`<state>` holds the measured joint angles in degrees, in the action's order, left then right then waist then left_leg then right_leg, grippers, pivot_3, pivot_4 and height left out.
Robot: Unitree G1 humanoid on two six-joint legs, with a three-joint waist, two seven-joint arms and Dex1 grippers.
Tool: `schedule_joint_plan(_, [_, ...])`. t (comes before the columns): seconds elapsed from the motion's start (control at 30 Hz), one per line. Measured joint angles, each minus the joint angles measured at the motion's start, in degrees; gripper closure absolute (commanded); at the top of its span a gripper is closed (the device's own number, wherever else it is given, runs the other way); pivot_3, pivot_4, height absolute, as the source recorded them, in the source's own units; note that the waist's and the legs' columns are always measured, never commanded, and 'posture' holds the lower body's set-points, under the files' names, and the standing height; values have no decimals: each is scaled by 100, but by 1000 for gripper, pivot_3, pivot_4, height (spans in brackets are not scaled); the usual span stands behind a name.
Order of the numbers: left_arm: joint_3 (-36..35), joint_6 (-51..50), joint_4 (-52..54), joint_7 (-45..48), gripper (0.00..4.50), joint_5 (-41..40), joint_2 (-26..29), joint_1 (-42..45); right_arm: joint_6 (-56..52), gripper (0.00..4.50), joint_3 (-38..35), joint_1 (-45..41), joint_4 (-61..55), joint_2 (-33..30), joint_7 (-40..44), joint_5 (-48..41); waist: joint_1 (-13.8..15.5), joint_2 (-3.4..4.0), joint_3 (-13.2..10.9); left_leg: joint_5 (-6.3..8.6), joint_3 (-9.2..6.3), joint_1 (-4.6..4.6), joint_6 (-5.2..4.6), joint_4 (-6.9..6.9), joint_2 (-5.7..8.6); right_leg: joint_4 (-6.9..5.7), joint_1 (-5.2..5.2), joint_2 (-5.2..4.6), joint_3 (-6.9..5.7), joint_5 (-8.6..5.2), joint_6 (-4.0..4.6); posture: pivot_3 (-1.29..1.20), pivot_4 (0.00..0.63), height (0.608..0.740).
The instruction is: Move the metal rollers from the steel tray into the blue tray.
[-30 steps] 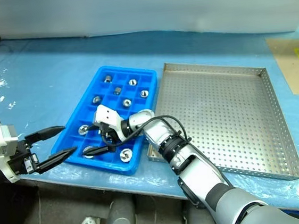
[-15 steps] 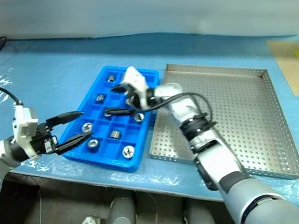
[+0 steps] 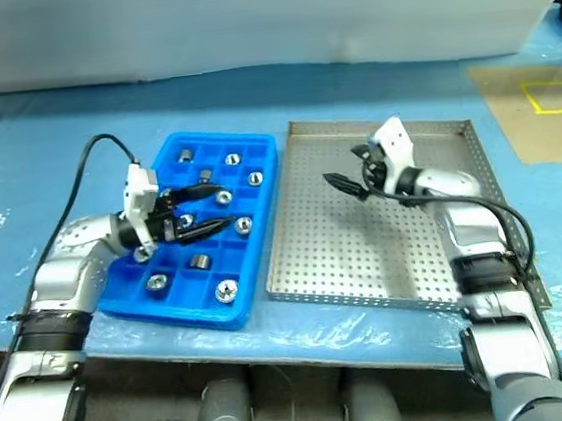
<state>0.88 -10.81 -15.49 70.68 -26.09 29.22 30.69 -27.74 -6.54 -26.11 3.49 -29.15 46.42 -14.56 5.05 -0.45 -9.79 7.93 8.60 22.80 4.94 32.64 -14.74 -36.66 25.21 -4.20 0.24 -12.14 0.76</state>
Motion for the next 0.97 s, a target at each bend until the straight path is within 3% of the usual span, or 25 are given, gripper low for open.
schedule_joint_plan(0.1, [93, 230, -422, 131, 423, 176, -105, 93, -350, 59, -137, 450, -664, -98, -130, -195, -123, 0, 0, 1, 6, -22, -1, -2, 2, -1, -10, 0, 3, 0, -1, -174, 150, 740])
schedule_joint_plan(0.3, [133, 456, -725, 252, 423, 331, -273, 256, -613, 59, -144, 516, -1099, -88, -464, -390, -162, 0, 0, 10, 10, -67, -16, -4, 7, -1, -48, -3, 11, 2, -7, -168, 150, 740])
schedule_joint_plan(0.97, [52, 601, -660, 147, 423, 392, -193, 127, -600, 59, 78, 309, -904, -110, -405, -589, -108, 2, -1, 10, 16, -66, -16, -44, 9, 38, -48, -4, 6, 2, -4, -99, 150, 740])
